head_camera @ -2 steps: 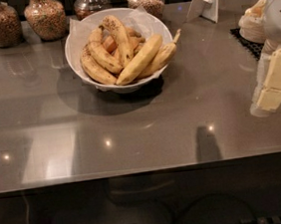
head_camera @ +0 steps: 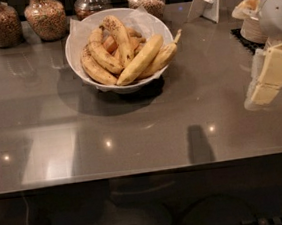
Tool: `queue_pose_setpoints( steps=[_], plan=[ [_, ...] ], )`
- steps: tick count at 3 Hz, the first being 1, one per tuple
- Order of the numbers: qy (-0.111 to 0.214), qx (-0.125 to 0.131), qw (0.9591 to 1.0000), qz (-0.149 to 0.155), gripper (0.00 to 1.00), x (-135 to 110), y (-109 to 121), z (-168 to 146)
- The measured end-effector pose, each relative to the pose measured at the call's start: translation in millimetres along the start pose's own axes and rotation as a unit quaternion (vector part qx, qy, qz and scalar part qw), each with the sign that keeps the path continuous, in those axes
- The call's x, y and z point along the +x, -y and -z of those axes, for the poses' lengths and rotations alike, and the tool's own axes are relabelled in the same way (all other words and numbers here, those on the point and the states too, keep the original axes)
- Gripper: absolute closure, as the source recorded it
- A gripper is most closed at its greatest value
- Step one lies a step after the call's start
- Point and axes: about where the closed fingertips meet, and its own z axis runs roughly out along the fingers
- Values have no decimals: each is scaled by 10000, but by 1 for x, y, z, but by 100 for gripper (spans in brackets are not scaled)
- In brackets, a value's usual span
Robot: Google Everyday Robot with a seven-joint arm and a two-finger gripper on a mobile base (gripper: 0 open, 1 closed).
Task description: Pick banana from white bowl
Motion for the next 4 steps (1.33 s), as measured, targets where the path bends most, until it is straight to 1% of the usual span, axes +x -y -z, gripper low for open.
queue_pose_setpoints(
  steps=[1,2,3,4],
  plan=[
    [560,452,9963,471,0,-31,31,-8],
    [1147,769,9854,992,0,-73,70,-22],
    [1557,879,9730,1456,0,-122,104,-42],
    [1557,880,9730,1456,0,-122,104,-42]
  ],
)
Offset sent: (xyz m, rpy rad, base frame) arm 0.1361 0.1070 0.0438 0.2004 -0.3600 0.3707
